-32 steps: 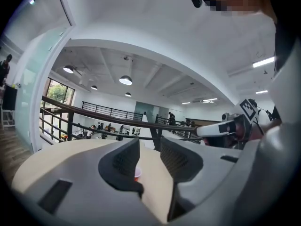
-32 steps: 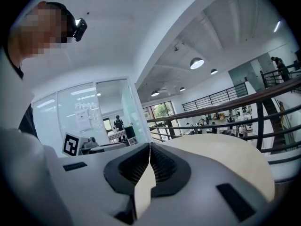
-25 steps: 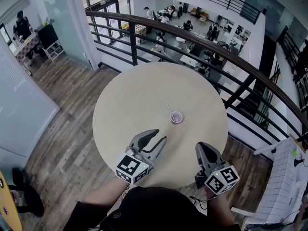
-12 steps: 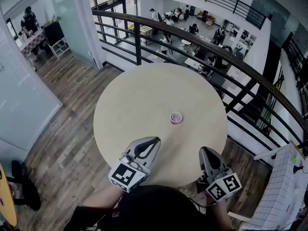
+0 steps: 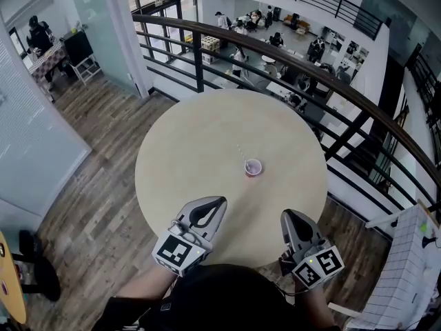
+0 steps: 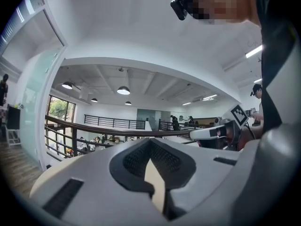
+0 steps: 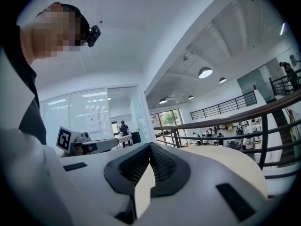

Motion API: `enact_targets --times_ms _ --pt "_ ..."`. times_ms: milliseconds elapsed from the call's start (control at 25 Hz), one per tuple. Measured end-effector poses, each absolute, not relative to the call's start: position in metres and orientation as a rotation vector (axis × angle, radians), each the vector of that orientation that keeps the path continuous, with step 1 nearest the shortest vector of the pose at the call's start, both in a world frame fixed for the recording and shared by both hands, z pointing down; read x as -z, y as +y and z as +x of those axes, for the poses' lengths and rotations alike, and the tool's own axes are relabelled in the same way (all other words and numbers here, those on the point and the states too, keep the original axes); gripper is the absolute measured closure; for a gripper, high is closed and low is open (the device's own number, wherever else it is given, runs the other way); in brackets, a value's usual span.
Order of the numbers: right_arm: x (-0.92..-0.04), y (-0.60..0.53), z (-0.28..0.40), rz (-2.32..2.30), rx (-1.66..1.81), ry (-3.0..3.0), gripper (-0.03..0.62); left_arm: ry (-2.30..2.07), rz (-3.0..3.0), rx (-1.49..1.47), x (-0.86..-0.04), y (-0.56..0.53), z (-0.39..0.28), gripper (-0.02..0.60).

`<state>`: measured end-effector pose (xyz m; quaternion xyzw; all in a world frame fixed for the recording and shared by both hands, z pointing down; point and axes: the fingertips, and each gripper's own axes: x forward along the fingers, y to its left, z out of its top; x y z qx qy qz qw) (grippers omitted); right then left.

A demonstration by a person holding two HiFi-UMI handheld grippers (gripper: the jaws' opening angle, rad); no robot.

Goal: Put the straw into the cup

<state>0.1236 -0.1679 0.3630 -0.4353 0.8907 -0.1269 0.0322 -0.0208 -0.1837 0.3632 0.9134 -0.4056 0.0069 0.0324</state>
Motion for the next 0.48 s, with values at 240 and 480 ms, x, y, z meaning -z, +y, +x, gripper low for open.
enact_targets --times_ms 240,480 --pt "-0.3679 -0.1677 0.1198 -1.333 0.354 2.787 0.574 -1.240 2.813 -0.028 -0.3656 -0.1864 -0.0180 0.574" --pt "-0.3679 -0.1713 0.1215 -1.335 0.349 2.785 0.574 -1.245 2.812 -0.024 -0.3668 -0.1908 -0.0171 0.575"
